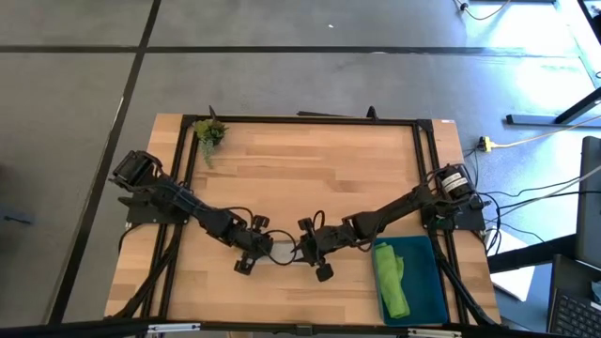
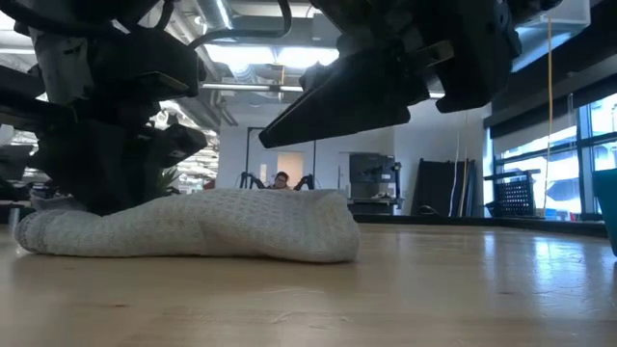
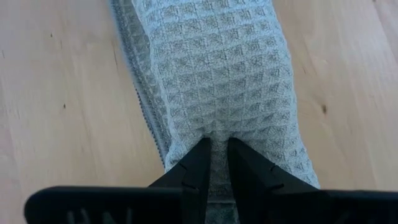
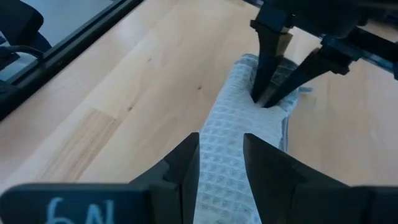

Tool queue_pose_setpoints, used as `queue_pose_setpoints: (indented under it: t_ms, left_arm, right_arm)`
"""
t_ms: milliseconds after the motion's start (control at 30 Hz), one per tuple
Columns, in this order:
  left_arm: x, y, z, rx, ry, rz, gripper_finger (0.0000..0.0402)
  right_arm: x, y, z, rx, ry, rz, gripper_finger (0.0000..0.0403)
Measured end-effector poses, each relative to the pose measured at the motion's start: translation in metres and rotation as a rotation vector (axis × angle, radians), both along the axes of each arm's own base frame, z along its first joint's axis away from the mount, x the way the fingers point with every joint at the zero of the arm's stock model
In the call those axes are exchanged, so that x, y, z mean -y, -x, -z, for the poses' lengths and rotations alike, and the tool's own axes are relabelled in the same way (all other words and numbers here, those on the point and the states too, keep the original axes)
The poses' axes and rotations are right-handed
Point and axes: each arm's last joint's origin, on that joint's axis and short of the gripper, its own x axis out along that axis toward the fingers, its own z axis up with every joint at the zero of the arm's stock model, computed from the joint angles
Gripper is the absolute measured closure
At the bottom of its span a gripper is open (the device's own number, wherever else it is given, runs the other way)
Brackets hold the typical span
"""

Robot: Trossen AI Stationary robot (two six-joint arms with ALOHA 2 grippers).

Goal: Roll microfiber towels into tight, uniform cylinder then place into a basket
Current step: Put the folded gray microfiber cloth into the bin

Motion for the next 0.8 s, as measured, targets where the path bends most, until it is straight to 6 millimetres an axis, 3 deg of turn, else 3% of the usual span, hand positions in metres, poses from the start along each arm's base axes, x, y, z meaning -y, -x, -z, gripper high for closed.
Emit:
queue_pose_setpoints:
  t_ms: [800]
  left_arm:
    - [0.0041,-0.0094,-0.0042,0.11,0.049,-0.005,0.0347]
  right_arm:
    - [-0.0013,0.002,0.0022,-0.033,-0.015,0.014,0.0278]
